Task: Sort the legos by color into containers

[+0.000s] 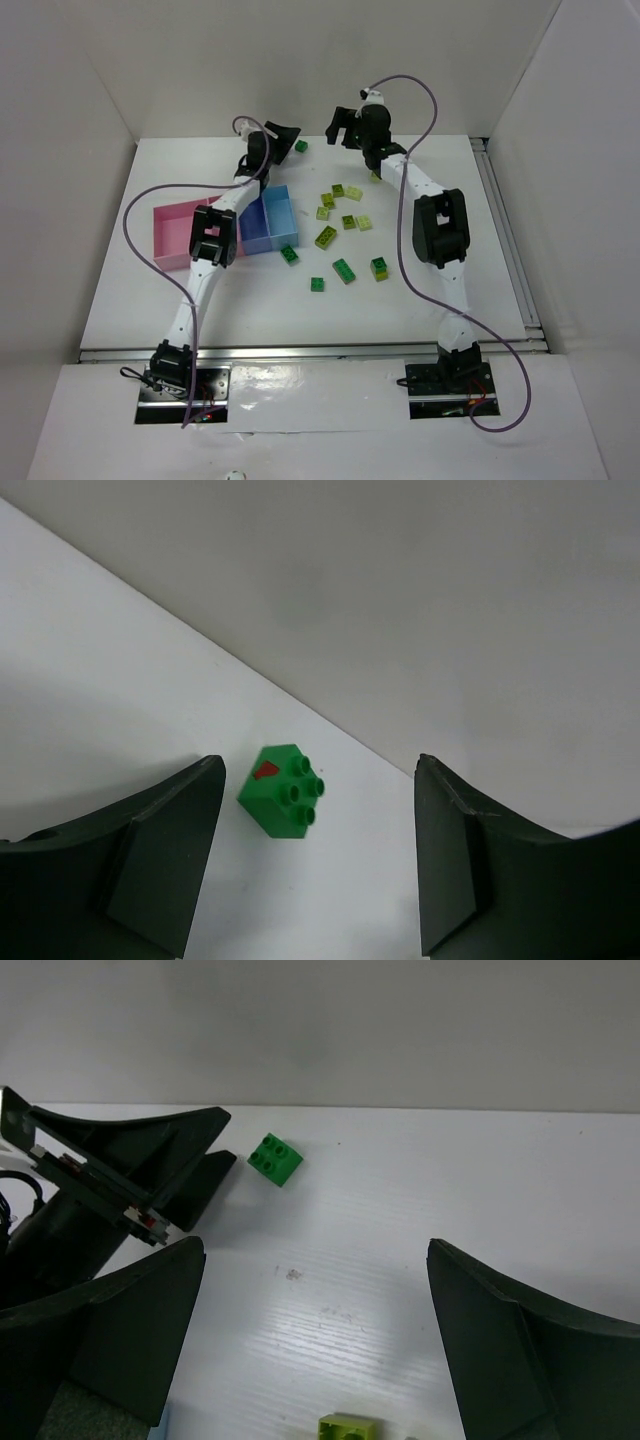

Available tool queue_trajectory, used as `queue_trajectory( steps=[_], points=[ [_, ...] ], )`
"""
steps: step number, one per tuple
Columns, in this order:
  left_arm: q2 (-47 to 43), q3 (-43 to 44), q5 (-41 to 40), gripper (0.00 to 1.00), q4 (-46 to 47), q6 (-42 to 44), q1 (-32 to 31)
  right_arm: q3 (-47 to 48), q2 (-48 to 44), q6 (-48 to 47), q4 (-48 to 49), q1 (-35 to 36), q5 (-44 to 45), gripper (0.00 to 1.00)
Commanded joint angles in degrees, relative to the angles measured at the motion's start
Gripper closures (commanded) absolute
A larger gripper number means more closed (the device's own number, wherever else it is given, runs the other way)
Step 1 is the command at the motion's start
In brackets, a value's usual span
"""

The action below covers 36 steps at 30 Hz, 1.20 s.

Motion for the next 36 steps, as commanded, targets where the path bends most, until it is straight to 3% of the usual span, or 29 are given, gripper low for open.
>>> queue_trajectory(
  steps=[1,19,30,36],
  points=[
    [-0.20,1.72,-2.56,0.21,2.32,7.55,1.05,0.50,-2.11,-1.36,0.05,-0.31,-0.71,0.01],
    [-0.20,2.34,2.36,0.09,2.86,36.81,-0.53,1.11,-1.58,-1.89,-1.00,-1.37,-3.08,0.01],
    [-0.73,3.92,1.57,0.09,1.19,49.30,-2.11,1.11,-1.58,-1.89,-1.00,-1.37,-4.83,0.01],
    [-0.20,4.54,1.04,0.10,1.18,51.59,-2.11,1.11,-1.58,-1.89,-1.00,-1.90,-5.98,0.01]
  ],
)
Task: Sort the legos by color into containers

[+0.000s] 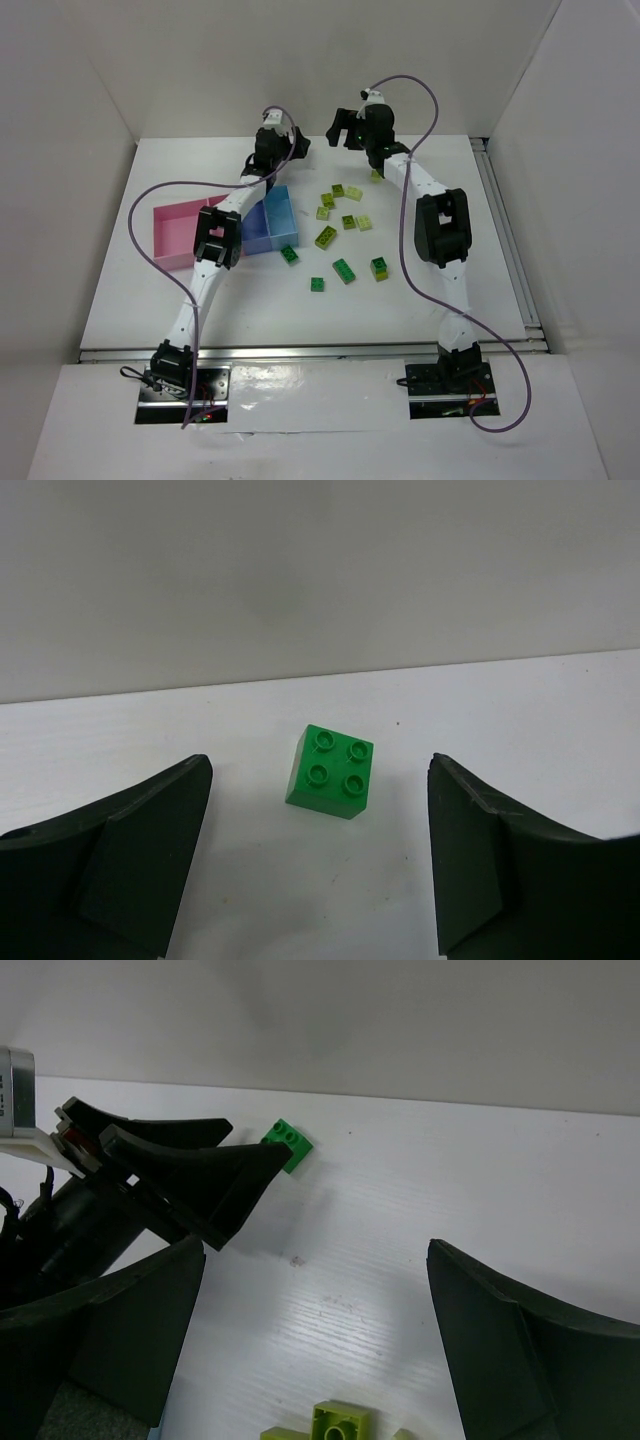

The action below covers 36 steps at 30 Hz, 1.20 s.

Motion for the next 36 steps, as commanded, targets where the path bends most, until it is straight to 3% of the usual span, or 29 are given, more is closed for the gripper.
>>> queue_trajectory(
  steps=[1,14,19,26,36],
  points=[
    [-0.20,2.74,-1.03,0.10,1.84,4.05,-0.04,1.11,-1.58,-0.60,0.11,-0.54,-1.17,0.01],
    [-0.20,2.22,0.19,0.05,2.45,4.05,-0.04,1.11,-1.58,-0.07,0.64,-0.54,-2.32,0.01],
    [-0.20,2.22,0.20,0.15,1.93,5.01,-0.57,1.64,-1.58,-0.07,0.64,-1.07,-2.84,0.01],
    [-1.34,2.22,0.28,0.17,-0.97,10.99,-1.09,0.59,-2.11,0.45,0.64,-1.59,-3.37,0.01],
    [-2.48,2.22,0.90,0.24,-3.44,10.47,-1.09,0.58,-2.63,0.98,1.17,-1.60,-3.90,0.01]
  ],
)
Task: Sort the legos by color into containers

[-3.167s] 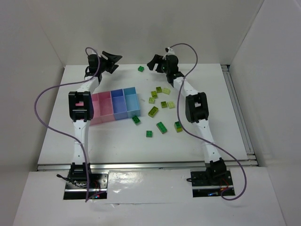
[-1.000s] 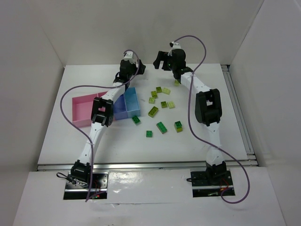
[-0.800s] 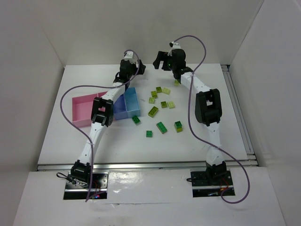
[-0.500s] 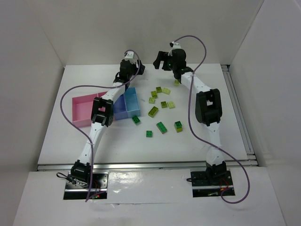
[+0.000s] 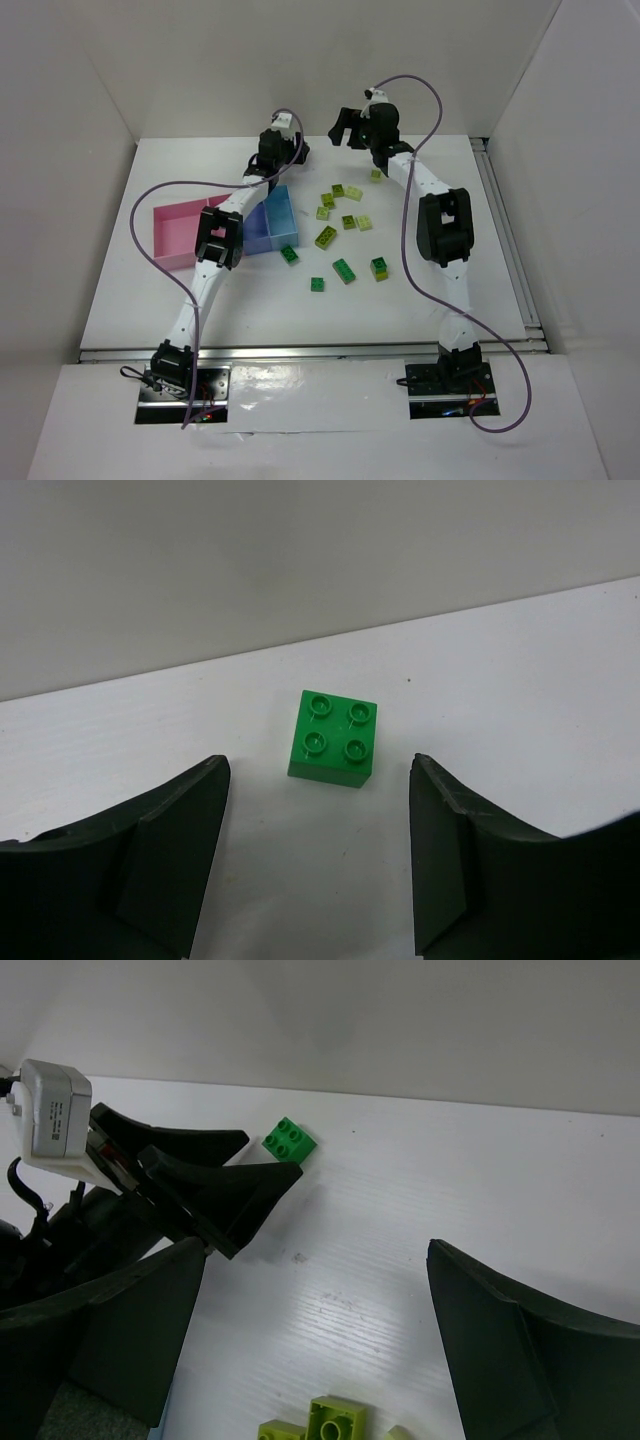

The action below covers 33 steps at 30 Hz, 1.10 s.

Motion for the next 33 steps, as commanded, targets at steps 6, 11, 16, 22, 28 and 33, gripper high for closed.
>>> queue_trajectory(
  steps=[6,11,16,22,28,33],
  points=[
    [-2.48,1.25,0.40,0.29,-0.12,1.49,-0.18,0.58,-2.63,0.26,1.08,-0.31,-1.10,0.01],
    [-1.26,1.78,-0.75,0.29,1.64,0.96,-0.18,0.58,-2.63,0.26,1.08,-0.83,-1.63,0.01],
    [-0.73,2.57,-0.84,0.35,3.57,2.19,-0.18,1.20,-1.58,0.79,1.08,-0.83,-2.16,0.01],
    [-0.11,3.10,-0.31,0.49,4.71,2.19,-0.18,1.20,-1.58,0.79,1.61,-0.83,-2.69,0.01],
    [-0.11,3.10,-0.31,0.50,5.24,1.66,-0.18,1.20,-1.06,0.79,1.61,-1.36,-2.69,0.01],
    [-0.11,3.10,0.22,0.53,5.24,1.66,-0.18,1.20,-1.05,1.31,1.61,-1.36,-3.21,0.01]
  ],
)
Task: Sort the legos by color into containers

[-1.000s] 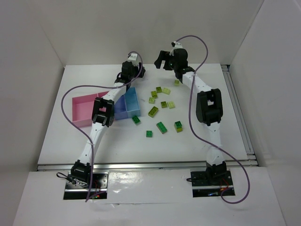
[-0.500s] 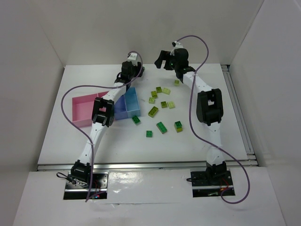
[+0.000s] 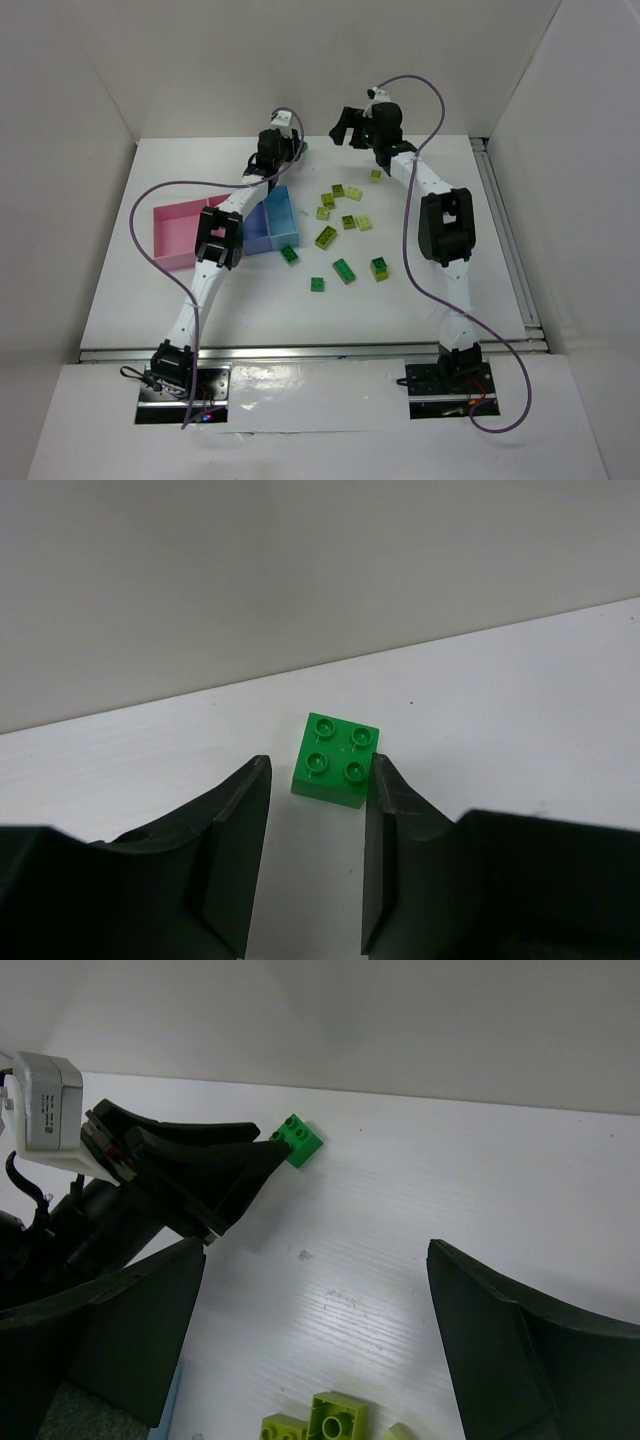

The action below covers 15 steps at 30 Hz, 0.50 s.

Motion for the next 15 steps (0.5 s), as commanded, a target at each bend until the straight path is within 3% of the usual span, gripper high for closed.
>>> queue_trajectory(
  steps=[1,15],
  points=[
    [-0.11,2.79,0.85,0.53,3.41,0.48,-0.13,1.20,-1.05,0.46,1.47,-0.55,-0.79,0.01],
    [-0.81,2.10,3.05,0.62,0.95,-0.75,-0.13,2.25,-0.52,0.46,1.47,-0.55,-0.79,0.01]
  ],
)
